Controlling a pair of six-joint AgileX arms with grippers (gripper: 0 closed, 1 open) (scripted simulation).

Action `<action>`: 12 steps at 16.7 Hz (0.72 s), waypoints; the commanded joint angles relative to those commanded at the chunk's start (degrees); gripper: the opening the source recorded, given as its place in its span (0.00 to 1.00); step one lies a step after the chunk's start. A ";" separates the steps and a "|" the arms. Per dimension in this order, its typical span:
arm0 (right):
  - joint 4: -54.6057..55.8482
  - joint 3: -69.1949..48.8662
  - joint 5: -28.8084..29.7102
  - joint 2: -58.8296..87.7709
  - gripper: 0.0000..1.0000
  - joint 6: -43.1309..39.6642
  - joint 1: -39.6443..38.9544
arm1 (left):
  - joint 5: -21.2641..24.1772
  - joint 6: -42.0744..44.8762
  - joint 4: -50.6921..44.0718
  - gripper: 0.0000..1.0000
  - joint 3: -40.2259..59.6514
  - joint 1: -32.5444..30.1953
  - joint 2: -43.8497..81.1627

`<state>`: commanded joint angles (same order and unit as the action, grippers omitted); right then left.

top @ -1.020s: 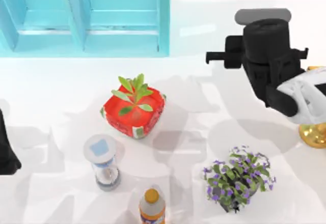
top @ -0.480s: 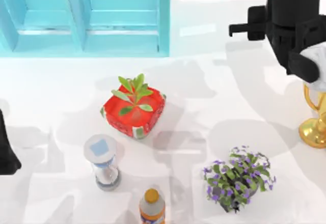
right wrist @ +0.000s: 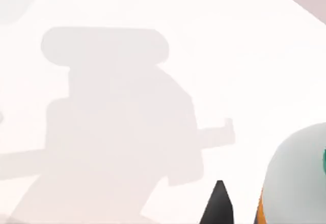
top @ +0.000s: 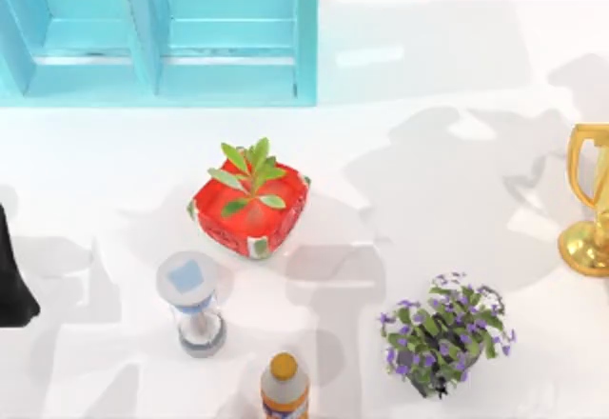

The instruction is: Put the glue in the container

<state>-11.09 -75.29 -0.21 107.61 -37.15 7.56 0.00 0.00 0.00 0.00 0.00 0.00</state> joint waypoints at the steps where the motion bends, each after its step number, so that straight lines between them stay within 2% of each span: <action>1: -5.25 -1.40 -4.96 0.56 0.00 -6.44 4.11 | 0.00 0.00 0.00 1.00 0.00 0.00 0.00; 8: -40.97 -6.18 -39.56 6.10 0.00 -49.70 30.02 | 0.00 0.00 0.00 1.00 0.00 0.00 0.00; 12: -57.23 -6.41 -54.02 8.79 0.00 -70.71 41.46 | 0.00 0.00 0.00 1.00 0.00 0.00 0.00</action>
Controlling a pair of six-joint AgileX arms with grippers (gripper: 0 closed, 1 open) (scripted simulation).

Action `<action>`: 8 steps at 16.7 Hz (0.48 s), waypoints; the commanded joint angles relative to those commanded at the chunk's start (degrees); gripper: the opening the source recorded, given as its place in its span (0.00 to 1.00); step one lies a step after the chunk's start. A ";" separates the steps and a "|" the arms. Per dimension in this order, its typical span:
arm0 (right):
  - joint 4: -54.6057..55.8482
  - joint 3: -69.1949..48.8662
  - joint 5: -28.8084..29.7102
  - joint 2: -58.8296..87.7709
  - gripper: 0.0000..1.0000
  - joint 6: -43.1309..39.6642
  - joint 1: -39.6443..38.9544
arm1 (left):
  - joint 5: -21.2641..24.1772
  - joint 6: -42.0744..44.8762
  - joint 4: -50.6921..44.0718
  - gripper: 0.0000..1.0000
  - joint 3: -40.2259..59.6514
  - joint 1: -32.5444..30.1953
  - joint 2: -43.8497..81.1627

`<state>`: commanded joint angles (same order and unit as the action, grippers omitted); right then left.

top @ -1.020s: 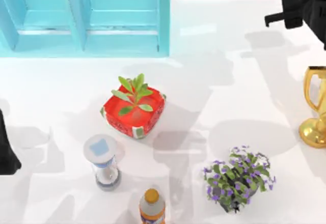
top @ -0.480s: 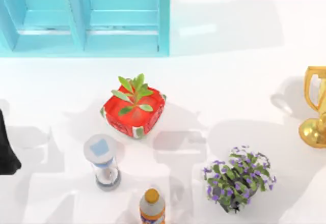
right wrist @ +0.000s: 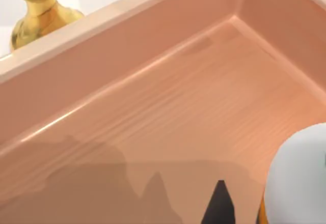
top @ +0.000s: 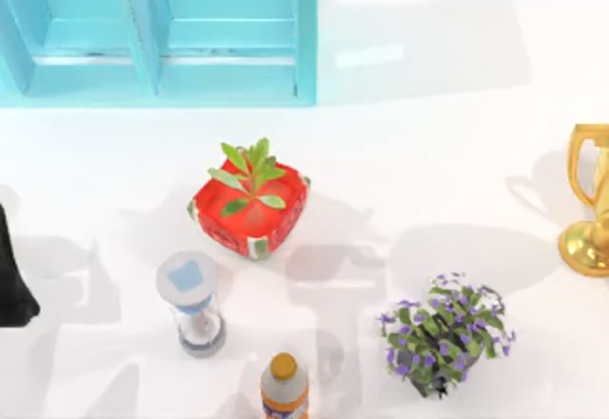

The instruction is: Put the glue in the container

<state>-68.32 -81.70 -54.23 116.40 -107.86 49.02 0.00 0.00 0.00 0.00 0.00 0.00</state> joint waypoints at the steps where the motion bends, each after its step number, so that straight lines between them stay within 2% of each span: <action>1: -3.35 0.17 -2.67 0.47 0.00 -4.23 2.25 | 0.00 0.00 0.00 1.00 0.00 0.00 0.00; 4: -11.35 1.36 -8.46 1.80 0.00 -13.63 7.56 | 0.00 0.00 0.00 1.00 0.00 0.00 0.00; 8: -15.44 3.10 -10.93 3.11 0.00 -17.91 10.08 | 0.00 0.00 0.00 1.00 0.00 0.00 0.00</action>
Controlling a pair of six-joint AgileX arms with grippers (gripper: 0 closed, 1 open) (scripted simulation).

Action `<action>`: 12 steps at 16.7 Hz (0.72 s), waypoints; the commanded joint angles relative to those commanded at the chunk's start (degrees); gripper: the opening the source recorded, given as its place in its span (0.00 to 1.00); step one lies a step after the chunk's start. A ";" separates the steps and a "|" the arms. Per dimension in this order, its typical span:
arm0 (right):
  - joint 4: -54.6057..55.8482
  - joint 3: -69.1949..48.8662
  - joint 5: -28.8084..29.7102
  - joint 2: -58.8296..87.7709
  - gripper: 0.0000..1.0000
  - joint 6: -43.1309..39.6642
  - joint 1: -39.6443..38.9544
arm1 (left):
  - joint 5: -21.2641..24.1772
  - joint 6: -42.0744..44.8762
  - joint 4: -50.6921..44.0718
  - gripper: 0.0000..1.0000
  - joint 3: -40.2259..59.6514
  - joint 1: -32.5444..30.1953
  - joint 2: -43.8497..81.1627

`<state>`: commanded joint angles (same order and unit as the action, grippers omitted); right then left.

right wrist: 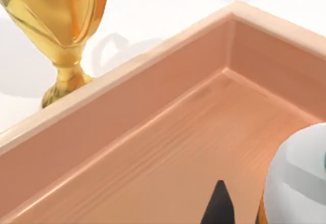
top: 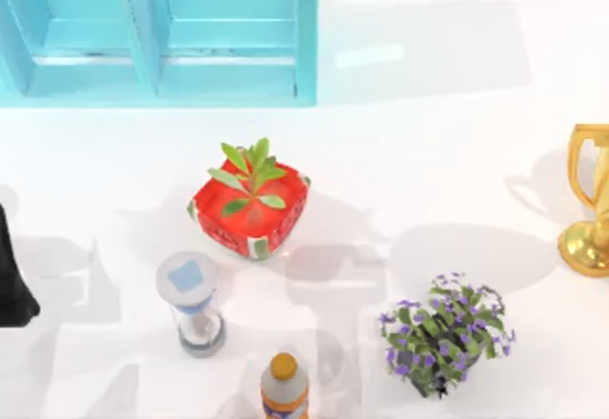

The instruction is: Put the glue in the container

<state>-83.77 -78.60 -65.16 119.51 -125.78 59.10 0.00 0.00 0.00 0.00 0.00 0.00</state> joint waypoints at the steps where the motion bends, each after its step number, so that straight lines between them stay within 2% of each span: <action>1: 0.00 0.00 0.00 0.00 0.00 0.00 0.00 | 0.00 0.00 0.00 1.00 0.00 0.00 0.00; 6: 1.00 0.17 0.01 -0.45 0.00 0.94 -0.52 | 0.00 0.00 0.00 1.00 0.00 0.00 0.00; 12: 13.26 4.81 -0.27 -2.33 0.00 9.70 -4.93 | 0.00 0.00 0.00 1.00 0.00 0.00 0.00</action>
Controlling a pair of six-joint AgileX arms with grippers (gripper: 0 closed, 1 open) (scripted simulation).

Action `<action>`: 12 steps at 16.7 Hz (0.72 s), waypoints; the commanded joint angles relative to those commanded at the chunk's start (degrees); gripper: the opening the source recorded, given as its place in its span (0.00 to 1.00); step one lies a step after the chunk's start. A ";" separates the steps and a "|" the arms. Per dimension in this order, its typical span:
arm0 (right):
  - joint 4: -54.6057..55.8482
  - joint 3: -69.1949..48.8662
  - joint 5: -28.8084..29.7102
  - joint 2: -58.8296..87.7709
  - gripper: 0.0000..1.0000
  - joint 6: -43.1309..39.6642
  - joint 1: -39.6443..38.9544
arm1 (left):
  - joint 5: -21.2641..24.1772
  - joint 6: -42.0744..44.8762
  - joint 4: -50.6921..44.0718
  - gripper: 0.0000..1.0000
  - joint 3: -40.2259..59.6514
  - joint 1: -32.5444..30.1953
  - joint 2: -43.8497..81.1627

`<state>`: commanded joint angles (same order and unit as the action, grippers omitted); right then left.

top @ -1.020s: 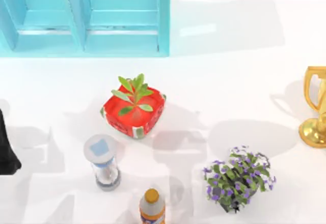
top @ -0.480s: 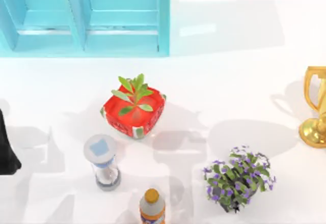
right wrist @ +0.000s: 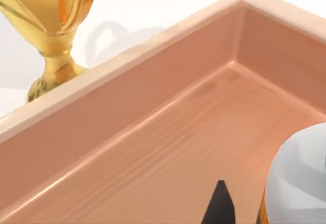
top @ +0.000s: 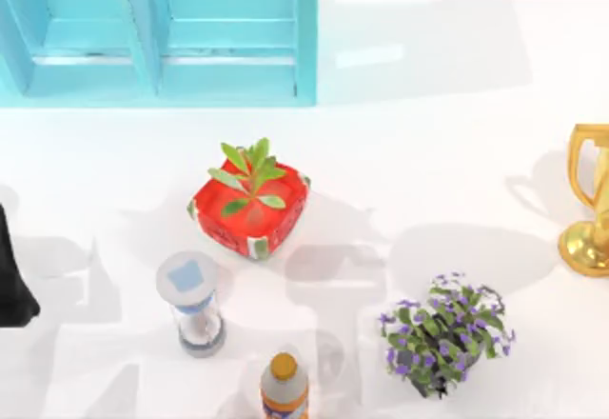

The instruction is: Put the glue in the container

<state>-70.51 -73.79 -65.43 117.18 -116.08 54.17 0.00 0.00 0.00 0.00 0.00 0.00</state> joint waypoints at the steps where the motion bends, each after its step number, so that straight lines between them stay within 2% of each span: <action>1: 2.12 1.05 -0.02 -0.06 0.00 1.90 -0.56 | 0.00 0.00 0.00 1.00 0.00 0.00 0.00; 7: 14.75 6.23 -2.83 -0.39 0.00 11.73 -3.45 | 0.00 0.00 0.00 1.00 0.00 0.00 0.00; 12: 15.94 6.73 -3.58 -0.56 0.00 12.54 -4.22 | 0.00 0.00 0.00 1.00 0.00 0.00 0.00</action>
<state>-54.57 -67.06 -69.01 116.63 -103.53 49.94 0.00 0.00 0.00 0.00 0.00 0.00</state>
